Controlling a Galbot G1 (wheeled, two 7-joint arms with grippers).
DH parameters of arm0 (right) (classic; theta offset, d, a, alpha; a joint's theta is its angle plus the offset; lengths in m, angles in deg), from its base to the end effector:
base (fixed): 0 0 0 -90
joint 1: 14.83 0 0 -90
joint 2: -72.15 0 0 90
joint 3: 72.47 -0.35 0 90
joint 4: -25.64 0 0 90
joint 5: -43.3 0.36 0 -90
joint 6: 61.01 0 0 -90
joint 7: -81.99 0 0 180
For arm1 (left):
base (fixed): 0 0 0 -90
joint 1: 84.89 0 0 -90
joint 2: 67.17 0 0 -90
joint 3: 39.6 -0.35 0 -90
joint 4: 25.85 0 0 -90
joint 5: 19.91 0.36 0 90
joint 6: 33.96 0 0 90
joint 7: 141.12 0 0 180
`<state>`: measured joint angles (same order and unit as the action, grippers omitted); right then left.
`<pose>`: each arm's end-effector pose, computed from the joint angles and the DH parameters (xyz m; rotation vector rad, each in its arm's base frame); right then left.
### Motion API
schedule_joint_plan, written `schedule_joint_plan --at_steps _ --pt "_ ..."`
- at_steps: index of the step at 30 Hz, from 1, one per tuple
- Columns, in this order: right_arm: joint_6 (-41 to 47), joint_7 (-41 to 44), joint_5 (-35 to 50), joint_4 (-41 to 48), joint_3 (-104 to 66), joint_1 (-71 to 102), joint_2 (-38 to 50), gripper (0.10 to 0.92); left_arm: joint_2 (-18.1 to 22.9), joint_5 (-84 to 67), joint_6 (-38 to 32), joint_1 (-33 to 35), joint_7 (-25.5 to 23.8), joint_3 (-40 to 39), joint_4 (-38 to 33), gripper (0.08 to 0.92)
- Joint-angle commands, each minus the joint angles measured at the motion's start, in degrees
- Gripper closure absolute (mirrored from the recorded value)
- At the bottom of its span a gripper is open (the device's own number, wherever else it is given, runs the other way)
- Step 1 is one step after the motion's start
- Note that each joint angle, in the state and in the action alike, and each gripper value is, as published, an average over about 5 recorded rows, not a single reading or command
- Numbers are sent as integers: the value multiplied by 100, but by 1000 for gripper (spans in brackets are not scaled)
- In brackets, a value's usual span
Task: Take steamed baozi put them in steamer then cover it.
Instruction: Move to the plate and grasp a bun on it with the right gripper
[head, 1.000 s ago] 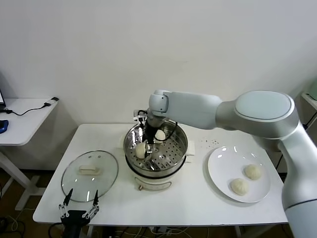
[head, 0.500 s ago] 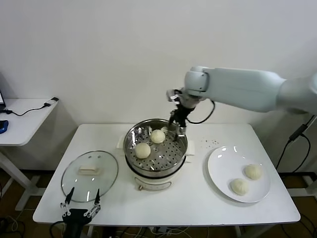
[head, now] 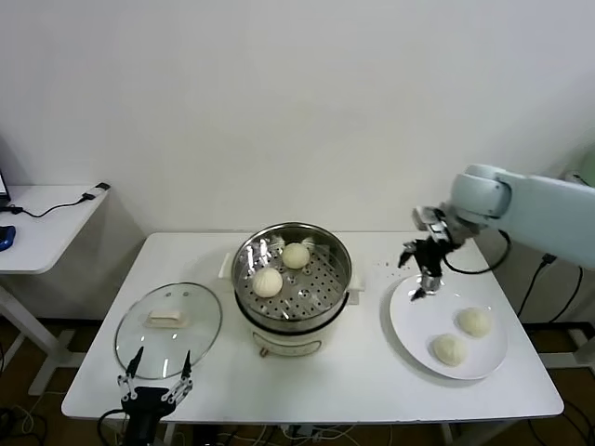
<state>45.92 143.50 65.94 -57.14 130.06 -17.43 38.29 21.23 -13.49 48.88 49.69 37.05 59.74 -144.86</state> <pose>0.4999 -0.1444 -0.1143 1.3548 -1.3677 1.1927 0.0992 0.0560 -0.3419 0.0785 -2.9657 -0.3498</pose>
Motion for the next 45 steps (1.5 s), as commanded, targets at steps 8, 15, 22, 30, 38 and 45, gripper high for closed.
schedule_joint_plan --at_steps 8,15,22,30,38,45 --pt "-123 49 -1692 264 -2148 3047 943 203 64 145 81 -30 14 3 55 177" --pt "-143 -21 -1744 605 -2323 3215 596 203 81 184 82 -35 16 1 105 177" --pt "-163 -7 -1785 879 -2316 3193 285 203 83 190 83 -48 17 26 150 177" --pt "-199 37 -1789 968 -2268 3136 140 227 90 213 84 -75 19 28 197 177" --pt "-250 65 -1761 965 -2168 2980 128 315 92 222 86 -88 19 25 206 177" --pt "-728 185 -1740 1094 -1681 2081 -58 341 88 219 81 -87 10 6 191 177"
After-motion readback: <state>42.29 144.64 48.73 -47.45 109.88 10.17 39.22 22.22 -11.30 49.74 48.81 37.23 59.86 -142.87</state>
